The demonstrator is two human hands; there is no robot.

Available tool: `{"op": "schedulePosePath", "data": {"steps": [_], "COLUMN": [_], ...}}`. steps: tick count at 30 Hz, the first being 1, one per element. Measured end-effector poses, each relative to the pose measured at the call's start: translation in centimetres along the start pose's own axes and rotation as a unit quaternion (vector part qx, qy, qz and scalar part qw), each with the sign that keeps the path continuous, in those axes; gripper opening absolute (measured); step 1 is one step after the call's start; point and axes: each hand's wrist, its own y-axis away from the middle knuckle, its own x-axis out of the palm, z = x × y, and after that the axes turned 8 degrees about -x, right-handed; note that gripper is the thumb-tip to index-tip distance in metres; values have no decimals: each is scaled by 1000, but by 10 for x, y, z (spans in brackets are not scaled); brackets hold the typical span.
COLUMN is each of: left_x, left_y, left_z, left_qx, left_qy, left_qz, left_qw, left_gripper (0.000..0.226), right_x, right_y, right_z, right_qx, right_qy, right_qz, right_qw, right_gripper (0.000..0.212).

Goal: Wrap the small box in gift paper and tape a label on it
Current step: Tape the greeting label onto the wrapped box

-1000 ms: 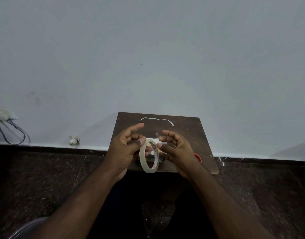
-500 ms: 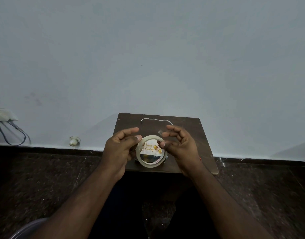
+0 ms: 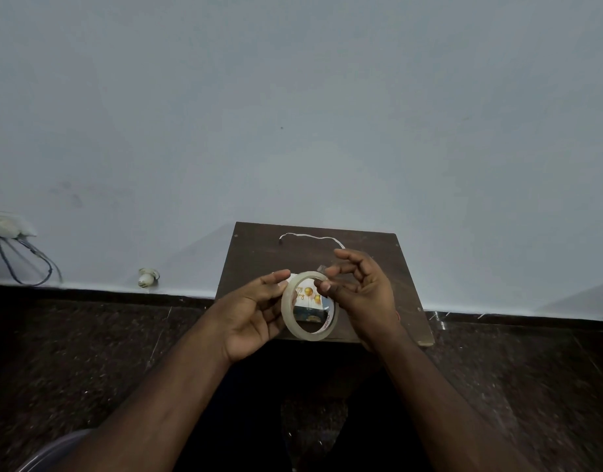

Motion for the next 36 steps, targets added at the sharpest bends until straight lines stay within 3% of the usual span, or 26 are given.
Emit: {"op": "schedulePosePath", "data": {"steps": [4, 6, 9, 12, 14, 18, 20, 23, 30, 36], "left_x": [-2, -1, -1, -5, -7, 0, 4, 8, 6, 5], "left_y": [-5, -7, -12, -26, -37, -60, -72, -88, -106, -113], "left_z": [4, 6, 6, 7, 7, -2, -8, -9, -5, -8], "left_qx": [-8, -1, 33, 112, 183, 271, 269, 244, 178, 152], "left_qy": [16, 20, -5, -122, -260, -561, -629, -692, -748, -746], "left_qz": [36, 33, -11, -94, -152, -204, -200, -175, -130, -120], "left_qw": [999, 999, 999, 982, 936, 756, 702, 657, 626, 637], "left_gripper": [45, 40, 28, 24, 23, 27, 31, 36, 50, 56], "right_x": [-5, -7, -14, -29, -47, -91, -108, -123, -131, -132], "right_y": [1, 0, -4, -14, -26, -54, -67, -82, -116, -131], "right_z": [-4, -6, -8, -14, -20, -41, -55, -74, -114, -122], "right_qx": [9, 8, 13, 36, 49, 87, 111, 128, 180, 202], "right_qy": [-7, -9, -15, -21, -9, 16, 42, 76, 165, 218], "right_qz": [-10, -11, -13, -42, -78, -179, -209, -218, -179, -145], "right_qw": [1000, 1000, 1000, 998, 996, 980, 971, 965, 953, 944], "right_gripper": [54, 55, 56, 54, 52, 51, 52, 51, 50, 54]}}
